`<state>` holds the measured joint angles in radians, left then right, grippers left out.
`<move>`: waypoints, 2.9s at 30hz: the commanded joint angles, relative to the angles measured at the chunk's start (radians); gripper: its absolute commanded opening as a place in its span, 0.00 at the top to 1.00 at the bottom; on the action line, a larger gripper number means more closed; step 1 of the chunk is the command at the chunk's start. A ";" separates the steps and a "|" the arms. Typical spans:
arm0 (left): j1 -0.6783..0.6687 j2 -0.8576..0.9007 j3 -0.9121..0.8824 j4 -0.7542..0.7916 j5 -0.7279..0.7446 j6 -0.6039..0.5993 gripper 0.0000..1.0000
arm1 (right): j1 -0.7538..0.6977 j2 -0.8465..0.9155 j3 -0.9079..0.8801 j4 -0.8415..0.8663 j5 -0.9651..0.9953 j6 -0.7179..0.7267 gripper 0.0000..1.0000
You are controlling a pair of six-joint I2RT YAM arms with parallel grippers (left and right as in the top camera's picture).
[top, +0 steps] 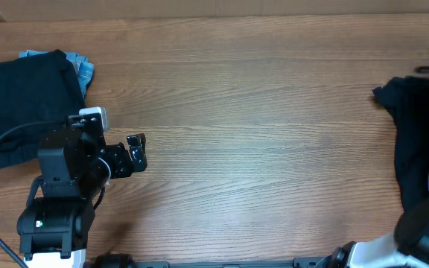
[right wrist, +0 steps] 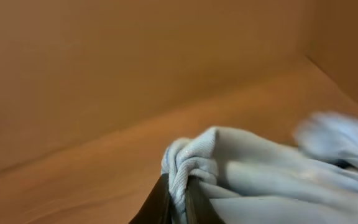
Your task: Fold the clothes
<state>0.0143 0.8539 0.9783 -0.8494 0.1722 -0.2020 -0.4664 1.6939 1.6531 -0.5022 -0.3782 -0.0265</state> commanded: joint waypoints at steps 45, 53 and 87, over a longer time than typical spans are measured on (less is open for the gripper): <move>-0.093 0.165 0.034 0.243 0.136 0.050 0.00 | 0.168 -0.022 0.046 -0.766 0.174 0.176 0.45; -0.278 1.007 0.744 -0.071 0.088 0.119 0.00 | 0.126 -0.017 0.046 -0.839 0.174 0.153 0.44; 0.091 1.334 1.181 -0.155 -0.068 -0.073 0.96 | 0.126 -0.008 0.037 -0.823 0.187 0.150 0.44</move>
<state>0.0856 2.2505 2.1258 -1.0004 0.0597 -0.2226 -0.3443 1.6772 1.6939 -1.3369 -0.2024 0.1299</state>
